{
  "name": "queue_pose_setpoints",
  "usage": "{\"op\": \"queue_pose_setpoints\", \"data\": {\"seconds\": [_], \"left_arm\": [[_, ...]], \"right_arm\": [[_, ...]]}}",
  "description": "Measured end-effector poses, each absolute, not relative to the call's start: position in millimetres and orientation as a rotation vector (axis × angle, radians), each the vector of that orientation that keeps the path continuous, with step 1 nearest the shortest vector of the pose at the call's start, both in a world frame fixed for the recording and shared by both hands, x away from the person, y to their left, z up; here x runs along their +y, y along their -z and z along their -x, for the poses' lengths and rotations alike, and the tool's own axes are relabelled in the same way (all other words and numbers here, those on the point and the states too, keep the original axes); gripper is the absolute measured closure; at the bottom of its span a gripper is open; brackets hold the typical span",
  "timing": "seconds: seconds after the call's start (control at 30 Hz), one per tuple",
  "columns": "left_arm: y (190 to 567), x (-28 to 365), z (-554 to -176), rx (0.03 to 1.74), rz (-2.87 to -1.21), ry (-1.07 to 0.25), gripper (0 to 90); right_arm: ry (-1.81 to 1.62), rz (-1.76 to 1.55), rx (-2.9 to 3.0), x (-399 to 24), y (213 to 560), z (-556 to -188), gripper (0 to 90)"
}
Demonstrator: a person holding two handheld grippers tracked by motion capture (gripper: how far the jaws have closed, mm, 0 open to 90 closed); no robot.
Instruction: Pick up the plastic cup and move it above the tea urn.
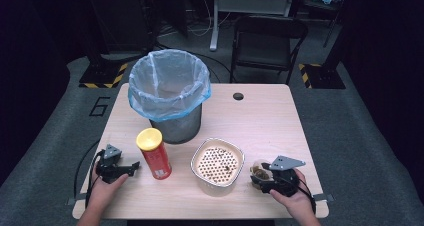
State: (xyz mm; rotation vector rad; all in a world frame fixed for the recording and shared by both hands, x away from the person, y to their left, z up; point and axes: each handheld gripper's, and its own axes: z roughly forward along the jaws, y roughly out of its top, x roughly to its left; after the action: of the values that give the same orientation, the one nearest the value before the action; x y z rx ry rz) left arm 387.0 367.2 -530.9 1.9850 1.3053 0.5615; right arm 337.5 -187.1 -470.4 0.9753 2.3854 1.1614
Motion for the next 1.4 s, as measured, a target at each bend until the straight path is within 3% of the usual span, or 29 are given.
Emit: {"op": "queue_pose_setpoints", "data": {"seconds": [0.43, 0.63, 1.4], "left_arm": [[531.1, 367.2, -387.0, 1.304, -1.984, -0.564, 11.5], [530.9, 367.2, -387.0, 1.305, -1.985, -0.561, 11.5], [530.1, 368.4, -385.4, 1.283, -2.007, -0.542, 11.7]], "right_arm": [[-1.099, -0.856, 2.392, -190.9, 455.4, -397.5, 36.5], [-1.167, -0.762, 2.380, -183.3, 424.2, -423.6, 36.5], [-1.243, -0.589, 2.305, -145.3, 380.0, -462.8, 36.4]]}}
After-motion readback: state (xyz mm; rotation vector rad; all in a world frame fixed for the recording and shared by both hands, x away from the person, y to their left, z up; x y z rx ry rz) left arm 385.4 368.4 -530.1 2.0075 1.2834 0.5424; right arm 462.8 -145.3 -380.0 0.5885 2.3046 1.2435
